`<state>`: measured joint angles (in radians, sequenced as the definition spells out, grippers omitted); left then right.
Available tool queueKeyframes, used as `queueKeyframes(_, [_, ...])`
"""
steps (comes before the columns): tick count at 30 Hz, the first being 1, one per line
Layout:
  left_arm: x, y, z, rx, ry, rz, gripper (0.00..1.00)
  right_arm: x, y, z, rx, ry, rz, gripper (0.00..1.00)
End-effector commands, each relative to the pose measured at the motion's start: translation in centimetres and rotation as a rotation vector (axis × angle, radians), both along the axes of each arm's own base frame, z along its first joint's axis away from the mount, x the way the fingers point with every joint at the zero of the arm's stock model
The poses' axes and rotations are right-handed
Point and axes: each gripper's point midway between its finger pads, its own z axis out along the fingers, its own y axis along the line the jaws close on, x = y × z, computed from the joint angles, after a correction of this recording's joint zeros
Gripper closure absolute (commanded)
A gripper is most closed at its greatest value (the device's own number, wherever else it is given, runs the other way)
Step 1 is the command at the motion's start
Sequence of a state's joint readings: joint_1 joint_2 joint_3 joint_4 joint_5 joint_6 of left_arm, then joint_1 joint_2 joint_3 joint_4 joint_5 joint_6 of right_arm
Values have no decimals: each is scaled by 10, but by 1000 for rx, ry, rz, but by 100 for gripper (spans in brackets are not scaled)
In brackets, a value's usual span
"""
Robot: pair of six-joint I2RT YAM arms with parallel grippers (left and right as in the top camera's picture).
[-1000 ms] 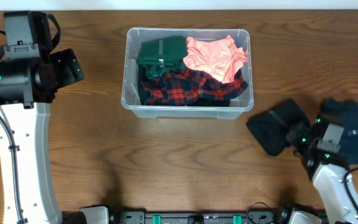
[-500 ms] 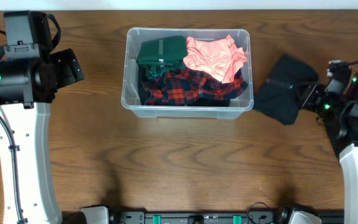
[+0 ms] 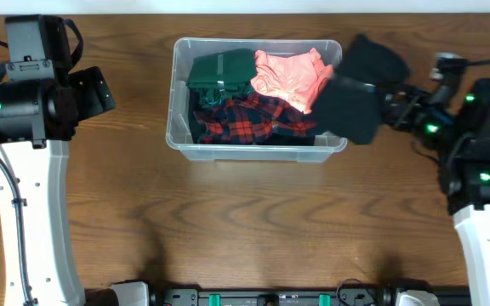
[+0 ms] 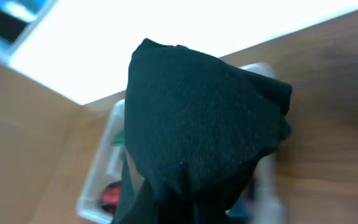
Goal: Pack container
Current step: 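Lift the black garment and lower it into the bin, then press the black garment flat in the bin with the right gripper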
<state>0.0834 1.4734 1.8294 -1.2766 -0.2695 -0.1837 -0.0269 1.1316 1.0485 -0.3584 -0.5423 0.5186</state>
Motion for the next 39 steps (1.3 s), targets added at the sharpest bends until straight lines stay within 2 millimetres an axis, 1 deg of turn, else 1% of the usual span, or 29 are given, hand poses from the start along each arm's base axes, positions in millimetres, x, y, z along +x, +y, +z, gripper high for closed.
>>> queueKeyframes(1, [-1, 3, 3, 10, -4, 11, 2, -1, 38, 23, 45, -37, 39, 99])
queueKeyframes(3, [-1, 3, 3, 10, -4, 11, 2, 0, 64, 27, 13, -95, 112, 99])
queueKeyframes(4, [-1, 3, 3, 10, -4, 11, 2, 0, 82, 29, -14, -142, 171, 99])
queueKeyframes(7, [-1, 3, 3, 10, -4, 12, 2, 1, 120, 27, -41, -202, 276, 99])
queueKeyframes(9, [-1, 3, 3, 10, -4, 12, 2, 5, 140, 19, -34, -209, 319, 99])
queueKeyframes(12, [-1, 3, 3, 10, -4, 11, 2, 13, 171, 2, -25, -209, 377, 99])
queueKeyframes(14, [-1, 3, 3, 10, -4, 12, 2, 18, 187, -11, -8, -193, 400, 99])
queueKeyframes(17, [-1, 3, 3, 10, -4, 11, 2, 21, 208, -23, 35, -178, 443, 99])
queueKeyframes(19, [-1, 3, 3, 10, -4, 12, 2, 24, 218, -28, 63, -174, 460, 99])
queueKeyframes(22, [-1, 3, 3, 10, -4, 12, 2, 26, 228, -30, 102, -178, 473, 99])
queueKeyframes(27, [-1, 3, 3, 10, -4, 12, 2, 24, 243, -22, 159, -204, 500, 99])
queueKeyframes(36, [-1, 3, 3, 10, -4, 11, 2, 15, 253, -26, 147, -199, 528, 99])
queueKeyframes(39, [-1, 3, 3, 10, -4, 11, 2, 16, 253, -34, 123, -179, 513, 99])
